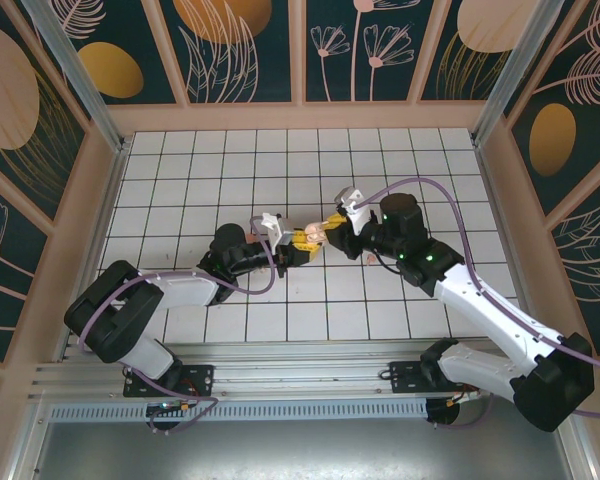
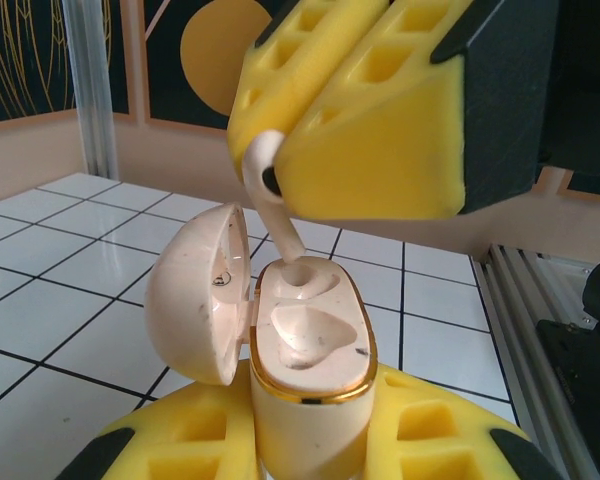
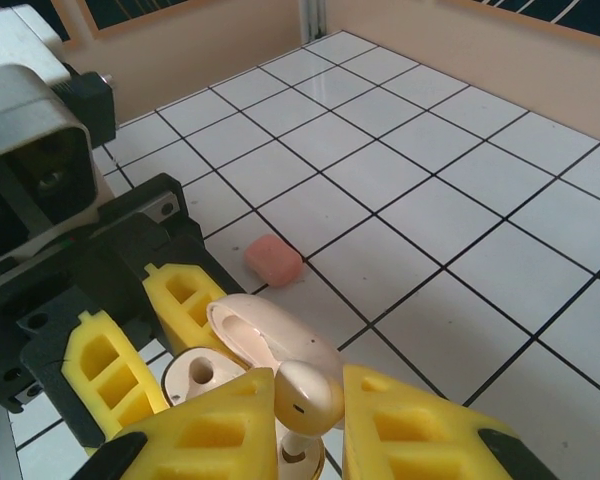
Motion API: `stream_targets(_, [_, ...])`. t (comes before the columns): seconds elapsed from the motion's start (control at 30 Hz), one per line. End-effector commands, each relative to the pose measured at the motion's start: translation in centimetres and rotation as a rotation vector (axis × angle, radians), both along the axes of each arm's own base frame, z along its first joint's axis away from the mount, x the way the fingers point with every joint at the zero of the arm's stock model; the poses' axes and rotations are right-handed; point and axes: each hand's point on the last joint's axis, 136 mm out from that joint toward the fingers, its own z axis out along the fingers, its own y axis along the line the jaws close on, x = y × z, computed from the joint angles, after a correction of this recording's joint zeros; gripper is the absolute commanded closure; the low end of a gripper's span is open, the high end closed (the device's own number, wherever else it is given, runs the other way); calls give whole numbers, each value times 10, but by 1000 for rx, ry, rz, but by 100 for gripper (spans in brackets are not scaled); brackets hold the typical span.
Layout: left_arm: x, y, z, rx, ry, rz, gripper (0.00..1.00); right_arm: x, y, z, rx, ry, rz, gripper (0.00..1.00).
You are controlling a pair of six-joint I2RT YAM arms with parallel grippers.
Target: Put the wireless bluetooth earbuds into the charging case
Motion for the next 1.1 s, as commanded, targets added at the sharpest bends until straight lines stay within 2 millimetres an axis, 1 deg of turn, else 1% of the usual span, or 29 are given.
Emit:
stream_targets(0.0, [0, 0, 34, -80, -70, 8, 85, -4, 4, -9, -18, 4, 29, 81])
stream_targets(0.3, [0, 2, 40, -89, -84, 15, 85, -7, 4, -18, -59, 8, 33, 81])
stream_targets(0.47, [2, 2, 40, -80, -94, 26, 85, -7, 0, -28, -122, 5, 14, 82])
stream_targets(0.67, [2, 2, 39, -70, -102, 26, 85, -9, -1, -34, -184, -20, 13, 81])
stream_targets(0.9, [2, 1, 37, -61, -106, 24, 85, -24, 8, -33, -151, -11, 112, 77])
stream_targets(1.07, [1, 2, 36, -62, -106, 22, 85, -26, 10, -32, -145, -7, 124, 76])
